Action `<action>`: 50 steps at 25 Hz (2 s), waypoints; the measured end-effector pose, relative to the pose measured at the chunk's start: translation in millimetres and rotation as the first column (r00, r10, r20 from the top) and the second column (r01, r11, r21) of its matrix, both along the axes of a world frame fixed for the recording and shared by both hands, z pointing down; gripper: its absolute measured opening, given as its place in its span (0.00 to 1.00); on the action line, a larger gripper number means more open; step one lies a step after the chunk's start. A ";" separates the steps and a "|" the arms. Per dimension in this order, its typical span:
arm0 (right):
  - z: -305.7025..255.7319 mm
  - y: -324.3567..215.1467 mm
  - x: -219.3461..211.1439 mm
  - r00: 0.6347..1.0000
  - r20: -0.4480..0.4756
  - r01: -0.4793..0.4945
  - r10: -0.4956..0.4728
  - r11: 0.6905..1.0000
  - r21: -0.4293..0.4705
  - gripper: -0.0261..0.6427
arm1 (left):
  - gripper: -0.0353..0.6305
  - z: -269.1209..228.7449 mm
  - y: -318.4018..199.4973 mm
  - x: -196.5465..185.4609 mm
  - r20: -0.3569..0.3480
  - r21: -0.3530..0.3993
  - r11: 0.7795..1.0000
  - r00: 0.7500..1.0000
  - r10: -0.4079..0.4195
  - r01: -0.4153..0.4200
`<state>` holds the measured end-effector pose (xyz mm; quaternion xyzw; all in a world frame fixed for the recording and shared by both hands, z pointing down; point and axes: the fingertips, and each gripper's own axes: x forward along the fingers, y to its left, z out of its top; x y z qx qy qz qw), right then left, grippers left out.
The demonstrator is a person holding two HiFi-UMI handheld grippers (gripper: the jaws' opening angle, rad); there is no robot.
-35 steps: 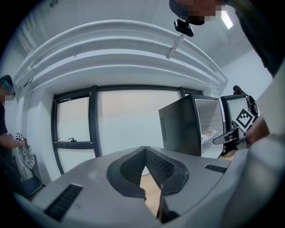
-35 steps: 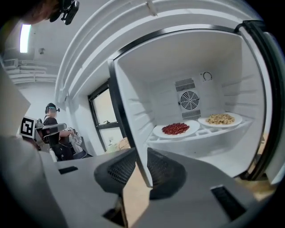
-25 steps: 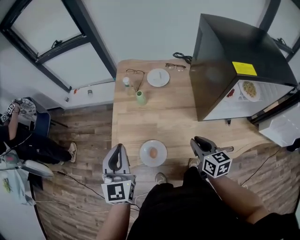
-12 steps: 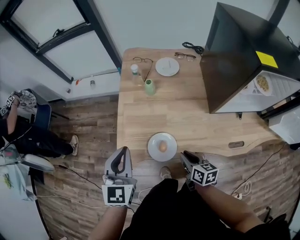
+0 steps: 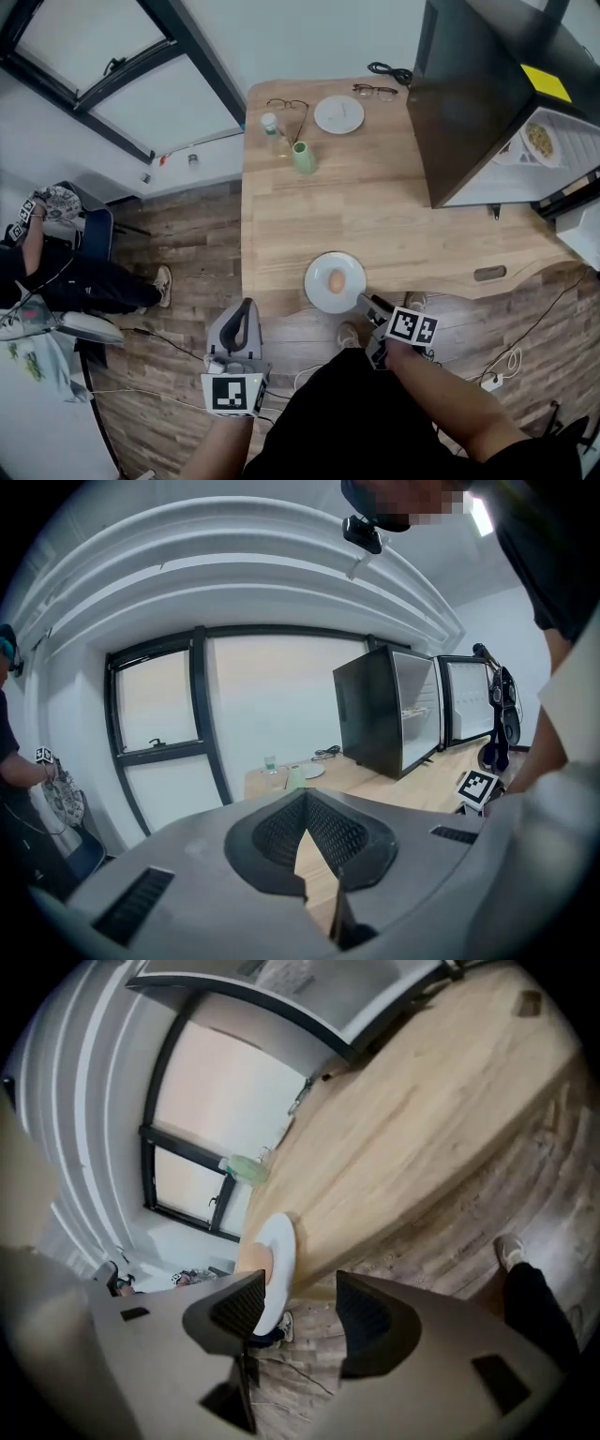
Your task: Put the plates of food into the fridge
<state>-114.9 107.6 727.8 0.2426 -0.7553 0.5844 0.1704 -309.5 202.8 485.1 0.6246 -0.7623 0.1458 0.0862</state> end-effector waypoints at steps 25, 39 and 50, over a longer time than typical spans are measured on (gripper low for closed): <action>-18.3 10.2 -2.3 0.993 0.118 -0.008 0.025 0.990 -0.143 0.09 | 0.06 -15.2 -29.9 17.3 0.025 0.036 0.998 0.998 0.059 -0.060; -90.9 -87.9 99.0 0.953 0.154 -0.256 0.261 0.965 -0.053 0.09 | 0.06 -51.2 -124.1 81.3 0.018 0.141 0.962 0.972 0.233 -0.233; -139.4 -163.5 184.7 0.944 0.122 -0.319 0.306 0.942 0.108 0.09 | 0.06 -63.2 -215.3 143.8 -0.030 0.210 0.931 0.950 0.312 -0.299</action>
